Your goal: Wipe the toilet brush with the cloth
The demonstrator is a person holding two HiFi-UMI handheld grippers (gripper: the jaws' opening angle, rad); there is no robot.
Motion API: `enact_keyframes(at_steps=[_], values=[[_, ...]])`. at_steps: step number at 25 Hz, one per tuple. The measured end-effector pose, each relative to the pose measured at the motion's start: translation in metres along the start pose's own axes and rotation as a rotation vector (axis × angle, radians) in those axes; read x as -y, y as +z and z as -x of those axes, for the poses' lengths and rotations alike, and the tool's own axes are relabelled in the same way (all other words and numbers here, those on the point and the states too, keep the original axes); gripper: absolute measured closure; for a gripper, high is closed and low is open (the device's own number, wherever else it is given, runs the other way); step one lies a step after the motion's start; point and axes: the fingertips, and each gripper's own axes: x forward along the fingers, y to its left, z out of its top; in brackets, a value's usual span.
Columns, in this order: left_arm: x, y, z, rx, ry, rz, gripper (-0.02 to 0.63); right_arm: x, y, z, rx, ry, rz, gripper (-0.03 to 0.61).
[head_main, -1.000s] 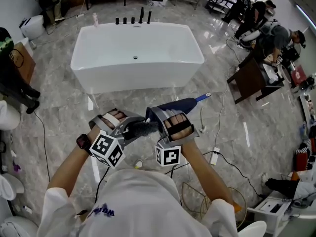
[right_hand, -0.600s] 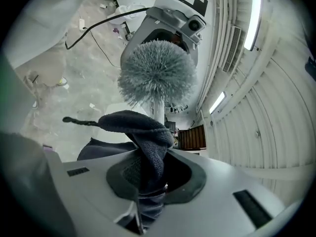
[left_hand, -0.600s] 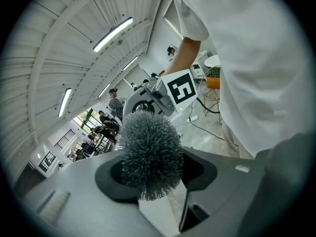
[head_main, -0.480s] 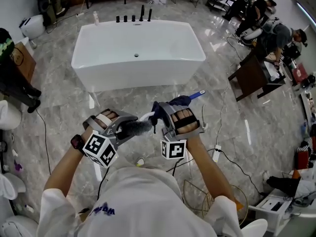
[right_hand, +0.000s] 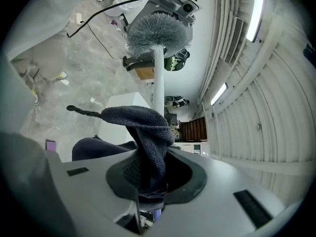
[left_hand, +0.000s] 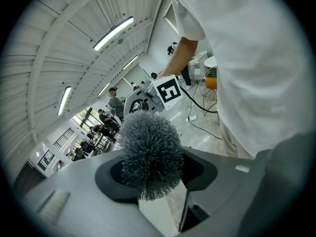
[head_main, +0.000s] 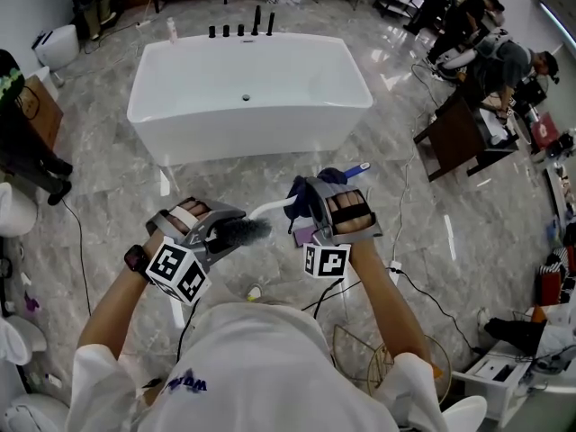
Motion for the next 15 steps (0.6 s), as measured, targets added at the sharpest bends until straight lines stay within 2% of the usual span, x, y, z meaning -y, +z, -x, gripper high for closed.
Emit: enact_keyframes(at_steps=[6, 15], values=[[0.004, -0.005, -0.005, -0.022, -0.014, 0.026, 0.397, -0.008, -0.017, -0.004, -0.012, 0.013, -0.001, 0.506], [0.006, -0.015, 0.000, -0.046, -0.019, 0.039, 0.397, -0.015, -0.015, -0.016, 0.012, 0.017, -0.004, 0.502]])
